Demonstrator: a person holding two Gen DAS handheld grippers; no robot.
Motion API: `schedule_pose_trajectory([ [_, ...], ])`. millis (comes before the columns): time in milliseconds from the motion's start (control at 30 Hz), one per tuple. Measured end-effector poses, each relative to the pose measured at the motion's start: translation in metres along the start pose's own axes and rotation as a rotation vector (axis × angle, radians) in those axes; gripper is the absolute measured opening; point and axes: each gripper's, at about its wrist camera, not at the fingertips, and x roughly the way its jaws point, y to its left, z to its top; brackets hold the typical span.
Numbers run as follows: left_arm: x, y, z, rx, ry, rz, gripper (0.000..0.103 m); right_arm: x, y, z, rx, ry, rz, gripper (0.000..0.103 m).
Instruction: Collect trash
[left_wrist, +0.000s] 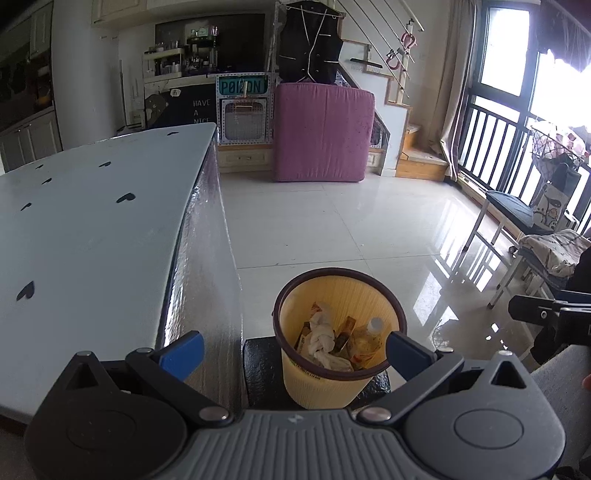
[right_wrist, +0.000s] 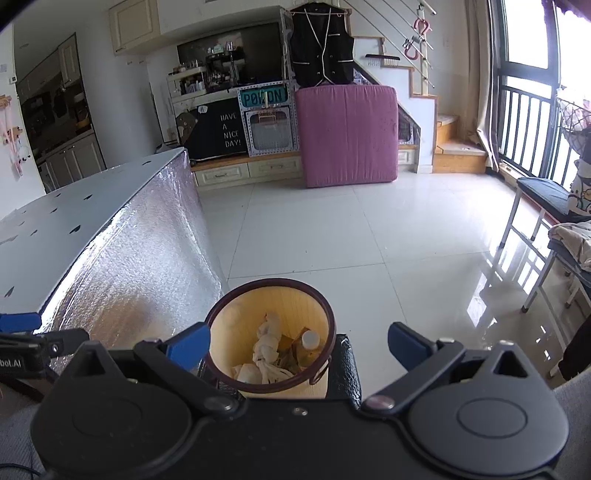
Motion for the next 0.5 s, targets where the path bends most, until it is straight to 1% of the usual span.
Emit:
schedule_pose_trajectory([
  [133,-0.006,0.002,-0.010,0.006,-0.020,0.041,0.103,-0.006,0.006,-0.009,-0.017,0.008,0.000,0.103],
  [300,-0.010,0.003,-0.019,-0.002,-0.028,0.049,0.103,-0.013,0.017,-0.021,-0.034,0.008,-0.017,0.103],
  [500,-0.013,0.007,-0.031,-0.005,-0.033,0.075,0.103,-0.021,0.018,-0.028,-0.029,-0.015,-0.052,0.103],
])
